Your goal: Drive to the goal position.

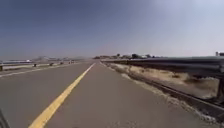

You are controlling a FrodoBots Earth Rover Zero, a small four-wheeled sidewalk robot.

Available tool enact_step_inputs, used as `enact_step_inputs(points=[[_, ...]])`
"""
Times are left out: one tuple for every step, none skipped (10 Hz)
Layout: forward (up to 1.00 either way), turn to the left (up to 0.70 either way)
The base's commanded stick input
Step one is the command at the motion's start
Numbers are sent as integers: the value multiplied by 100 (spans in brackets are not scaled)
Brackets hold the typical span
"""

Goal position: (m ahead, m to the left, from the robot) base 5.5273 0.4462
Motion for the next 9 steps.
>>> enact_step_inputs(points=[[50,0],[50,0],[50,0],[50,0],[50,0],[50,0],[50,0],[50,0],[50,0]])
